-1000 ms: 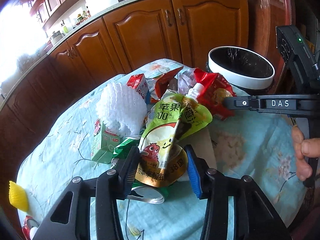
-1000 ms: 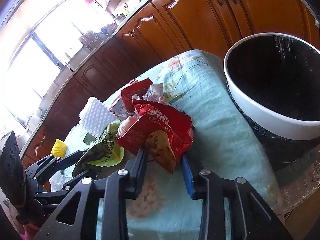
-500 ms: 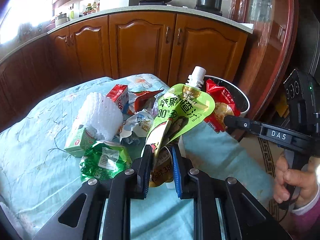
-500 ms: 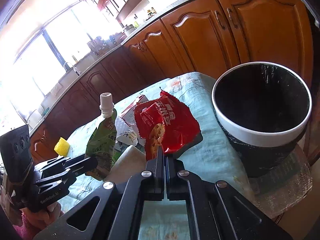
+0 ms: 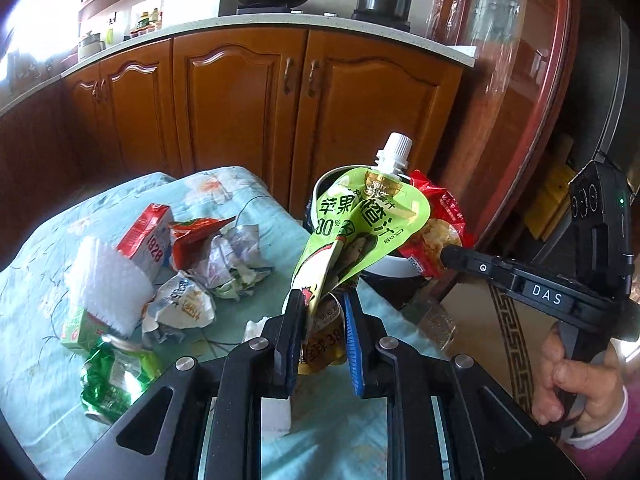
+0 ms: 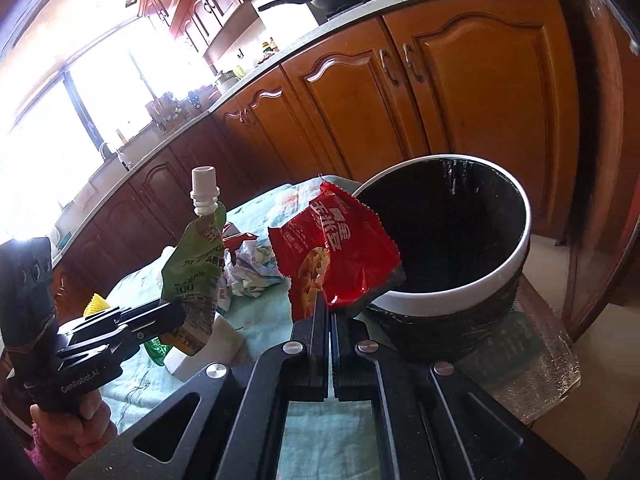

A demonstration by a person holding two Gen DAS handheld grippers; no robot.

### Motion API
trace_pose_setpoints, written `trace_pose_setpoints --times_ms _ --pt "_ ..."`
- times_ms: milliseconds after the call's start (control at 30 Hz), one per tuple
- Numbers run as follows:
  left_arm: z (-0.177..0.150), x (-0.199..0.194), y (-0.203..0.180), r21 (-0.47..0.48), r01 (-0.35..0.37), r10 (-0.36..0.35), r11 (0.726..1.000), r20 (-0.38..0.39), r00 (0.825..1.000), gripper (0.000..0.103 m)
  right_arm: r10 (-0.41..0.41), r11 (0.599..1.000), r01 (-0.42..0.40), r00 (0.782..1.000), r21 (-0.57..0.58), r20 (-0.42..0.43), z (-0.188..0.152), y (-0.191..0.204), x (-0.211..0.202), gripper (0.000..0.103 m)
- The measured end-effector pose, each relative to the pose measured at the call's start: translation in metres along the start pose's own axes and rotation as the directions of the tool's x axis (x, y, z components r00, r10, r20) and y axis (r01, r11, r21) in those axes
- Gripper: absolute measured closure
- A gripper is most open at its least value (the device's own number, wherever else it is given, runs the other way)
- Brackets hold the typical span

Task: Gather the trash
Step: 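Carry the juice pouch and red snack bag over the bin with both tools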

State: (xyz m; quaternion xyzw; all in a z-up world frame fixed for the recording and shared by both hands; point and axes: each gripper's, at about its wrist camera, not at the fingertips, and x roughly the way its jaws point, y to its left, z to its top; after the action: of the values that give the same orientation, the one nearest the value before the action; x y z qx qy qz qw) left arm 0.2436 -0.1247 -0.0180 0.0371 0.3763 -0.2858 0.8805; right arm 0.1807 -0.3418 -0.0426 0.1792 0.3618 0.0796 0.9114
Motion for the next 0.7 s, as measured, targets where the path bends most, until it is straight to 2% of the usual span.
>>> trace_pose_setpoints --times_ms 267,700 --pt "0.022 0.035 -0.019 0.008 0.001 -0.001 1.0 -0.027 1.0 0.085 -0.053 0.999 0.053 0.999 0.006 -0.001 0.009 -0.025 -0.005 0.103" --pt "0.049 0.082 -0.035 0.016 -0.014 0.015 1.0 -0.061 0.998 0.085 -0.111 0.994 0.111 0.994 -0.003 -0.024 0.031 -0.056 0.009 0.103"
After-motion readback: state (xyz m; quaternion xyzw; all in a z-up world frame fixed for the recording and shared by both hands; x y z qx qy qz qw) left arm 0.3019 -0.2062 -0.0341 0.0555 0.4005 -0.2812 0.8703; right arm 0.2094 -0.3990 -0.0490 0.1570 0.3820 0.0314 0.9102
